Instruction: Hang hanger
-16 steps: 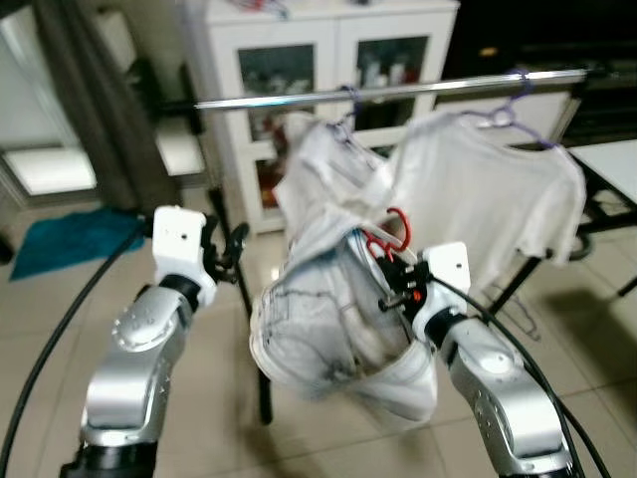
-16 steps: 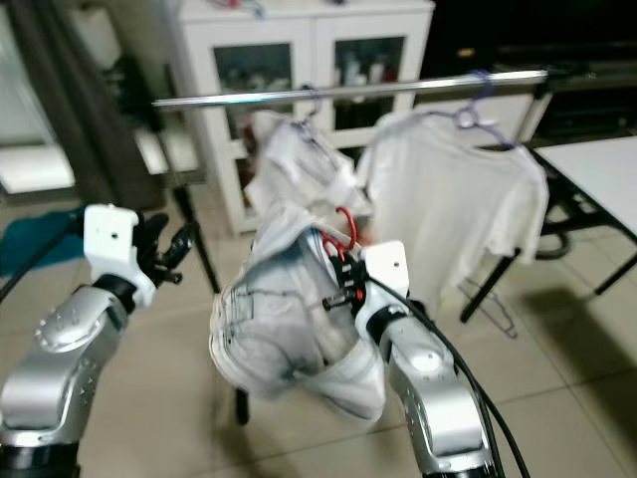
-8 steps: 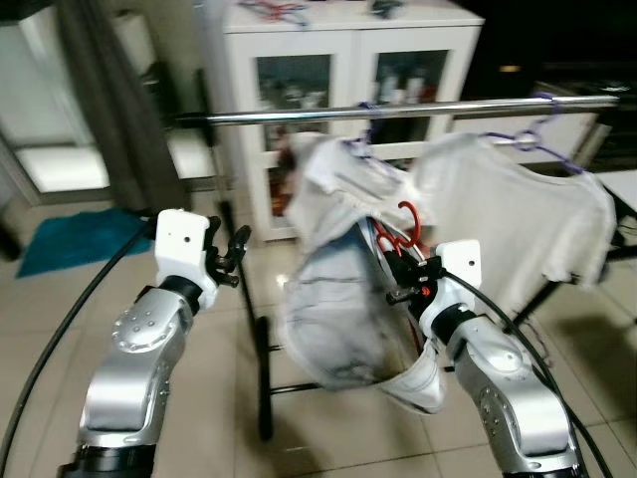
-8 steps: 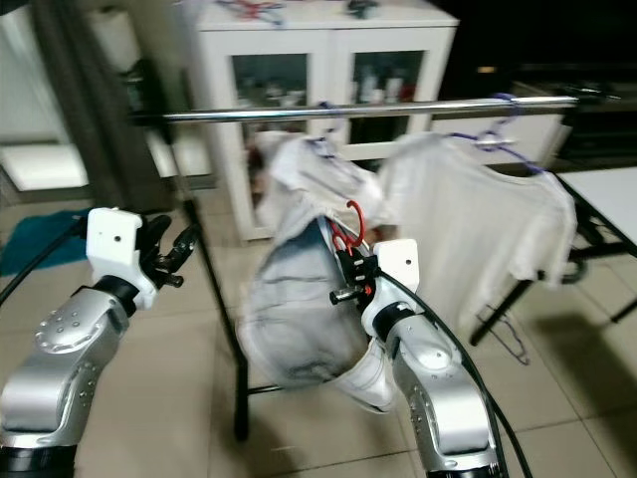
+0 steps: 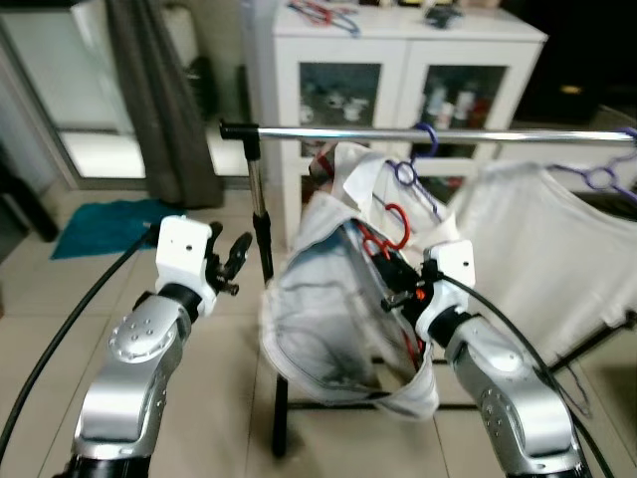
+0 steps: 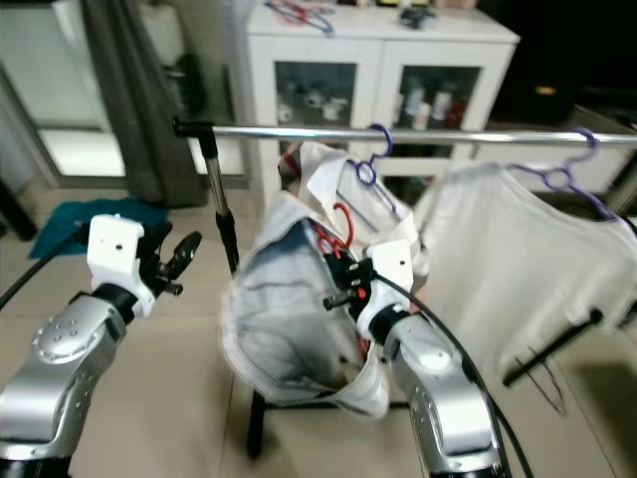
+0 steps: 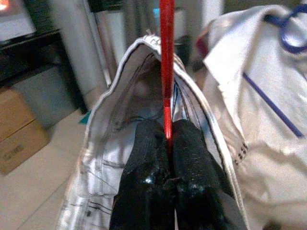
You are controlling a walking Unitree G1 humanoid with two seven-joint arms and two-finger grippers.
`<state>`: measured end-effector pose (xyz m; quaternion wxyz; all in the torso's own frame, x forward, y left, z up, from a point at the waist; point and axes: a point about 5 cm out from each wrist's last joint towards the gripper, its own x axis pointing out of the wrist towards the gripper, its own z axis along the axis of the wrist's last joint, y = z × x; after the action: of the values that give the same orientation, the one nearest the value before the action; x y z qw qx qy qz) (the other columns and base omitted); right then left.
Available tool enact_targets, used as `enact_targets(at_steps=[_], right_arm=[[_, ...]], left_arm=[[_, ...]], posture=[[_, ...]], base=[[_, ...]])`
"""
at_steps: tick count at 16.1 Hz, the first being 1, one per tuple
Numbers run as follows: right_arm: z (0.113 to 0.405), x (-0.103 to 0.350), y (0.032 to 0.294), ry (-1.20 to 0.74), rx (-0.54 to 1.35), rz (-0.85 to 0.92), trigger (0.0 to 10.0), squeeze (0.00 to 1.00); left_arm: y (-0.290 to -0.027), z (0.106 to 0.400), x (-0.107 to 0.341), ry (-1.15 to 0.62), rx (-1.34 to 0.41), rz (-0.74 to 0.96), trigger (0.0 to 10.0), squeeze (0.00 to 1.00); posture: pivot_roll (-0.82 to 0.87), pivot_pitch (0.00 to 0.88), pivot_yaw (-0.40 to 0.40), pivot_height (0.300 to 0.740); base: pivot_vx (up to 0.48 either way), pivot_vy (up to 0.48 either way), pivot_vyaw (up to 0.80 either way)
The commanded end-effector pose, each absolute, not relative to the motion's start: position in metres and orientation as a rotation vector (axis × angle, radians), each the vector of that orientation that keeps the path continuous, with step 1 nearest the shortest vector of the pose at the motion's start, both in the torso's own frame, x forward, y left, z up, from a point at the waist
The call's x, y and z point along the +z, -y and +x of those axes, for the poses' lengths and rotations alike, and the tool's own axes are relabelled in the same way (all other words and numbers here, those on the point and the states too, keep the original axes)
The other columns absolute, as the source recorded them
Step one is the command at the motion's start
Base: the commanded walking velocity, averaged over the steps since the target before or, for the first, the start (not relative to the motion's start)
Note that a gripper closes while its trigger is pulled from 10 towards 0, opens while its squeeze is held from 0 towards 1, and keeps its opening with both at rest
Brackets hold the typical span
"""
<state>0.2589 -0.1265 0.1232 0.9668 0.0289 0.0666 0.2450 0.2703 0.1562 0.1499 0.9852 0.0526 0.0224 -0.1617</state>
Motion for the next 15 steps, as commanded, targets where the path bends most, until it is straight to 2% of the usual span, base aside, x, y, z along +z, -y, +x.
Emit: enact_targets(at_steps=[1,8,14,15], right_arm=[[0.261,0.141,0.119,-0.052,0.53,0.073,10.0,0.0],[0.261,0.144,0.131,-0.04,0.432,0.111,10.0,0.0],[0.259,0.152,0.14,-0.003,0.373,0.088,10.0,0.0],[0.261,0.158,0.142,0.033,0.347,0.087,10.0,0.0]], left_arm=[[-0.161,0.268,0.153,-0.038,-0.315,0.132,10.0,0.0],[-0.158,0.261,0.149,-0.064,-0.371,0.159,10.0,0.0],[-0.146,0.251,0.148,-0.069,-0.577,0.177,10.0,0.0],[-0.141,0.245,0.149,-0.072,-0.687,0.167,10.0,0.0]], posture=[[0.07,0.0,-0.013,0.74],[0.07,0.0,-0.007,0.74],[0.07,0.0,-0.003,0.74],[0.07,0.0,-0.001,0.74]], base=[[0.394,0.0,0.8],[0.378,0.0,0.0],[0.0,0.0,0.0],[0.0,0.0,0.0]])
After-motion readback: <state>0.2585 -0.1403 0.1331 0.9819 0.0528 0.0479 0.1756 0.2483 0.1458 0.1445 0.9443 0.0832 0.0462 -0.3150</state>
